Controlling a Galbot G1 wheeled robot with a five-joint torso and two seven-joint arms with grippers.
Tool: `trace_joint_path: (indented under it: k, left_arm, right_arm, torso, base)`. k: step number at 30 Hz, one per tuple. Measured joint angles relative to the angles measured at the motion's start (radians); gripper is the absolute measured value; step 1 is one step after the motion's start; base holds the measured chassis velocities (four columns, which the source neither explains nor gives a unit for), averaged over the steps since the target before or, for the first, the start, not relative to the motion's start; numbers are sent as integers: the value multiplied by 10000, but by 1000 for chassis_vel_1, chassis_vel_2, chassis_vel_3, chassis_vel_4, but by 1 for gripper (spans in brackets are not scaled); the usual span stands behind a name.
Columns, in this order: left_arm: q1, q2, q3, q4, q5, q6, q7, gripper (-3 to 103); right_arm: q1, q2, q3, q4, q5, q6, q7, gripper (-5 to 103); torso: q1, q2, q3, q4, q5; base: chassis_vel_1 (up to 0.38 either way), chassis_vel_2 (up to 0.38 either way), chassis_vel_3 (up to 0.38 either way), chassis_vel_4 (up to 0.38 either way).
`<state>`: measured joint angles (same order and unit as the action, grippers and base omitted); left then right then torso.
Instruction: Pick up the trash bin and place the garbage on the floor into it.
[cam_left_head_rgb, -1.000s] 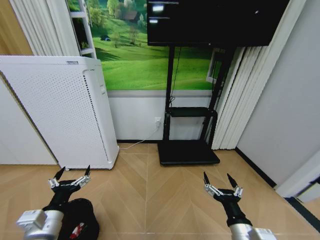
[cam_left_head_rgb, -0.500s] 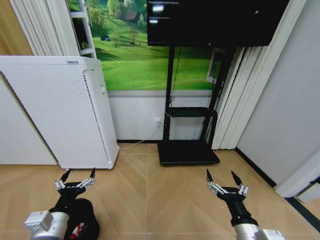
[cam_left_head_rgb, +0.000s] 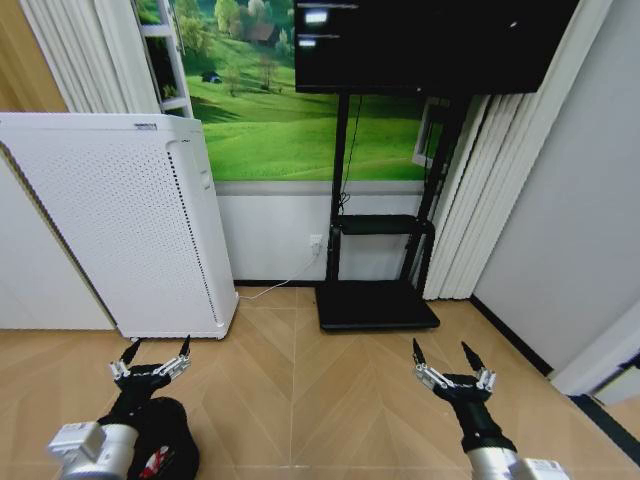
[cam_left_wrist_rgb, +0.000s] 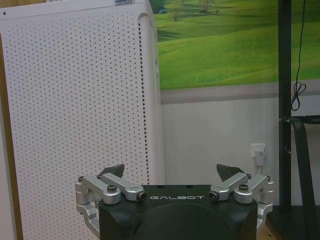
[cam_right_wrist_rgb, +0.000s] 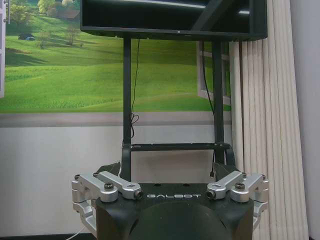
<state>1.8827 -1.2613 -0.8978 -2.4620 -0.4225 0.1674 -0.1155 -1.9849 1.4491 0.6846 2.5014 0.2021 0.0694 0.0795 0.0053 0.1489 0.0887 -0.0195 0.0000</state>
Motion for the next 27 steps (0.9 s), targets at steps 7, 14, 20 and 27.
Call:
trace_joint_path:
  k: [7, 14, 20, 27]
  left_arm:
    - [0, 1, -6, 6, -5, -2, 6, 100]
    - [0, 2, -7, 12, -8, -5, 11, 100]
    - [0, 2, -8, 14, -8, -8, 12, 100]
    - [0, 2, -8, 13, -8, -12, 12, 100]
  right_arm:
    - [2, -1, -5, -7, 4, 0, -2, 100]
    - [2, -2, -6, -12, 6, 0, -2, 100]
    - [3, -2, -7, -14, 9, 3, -3, 100]
    - [3, -2, -7, -15, 10, 6, -3, 100]
  torso:
    - [101, 364, 266, 0, 0]
    - [191, 662, 477, 0, 0]
    - [273, 952, 685, 0, 0]
    - [342, 1197, 859, 0, 0]
  base:
    - [0, 0, 0, 0]
    - [0, 0, 0, 0]
    - [0, 0, 0, 0]
    - [0, 0, 0, 0]
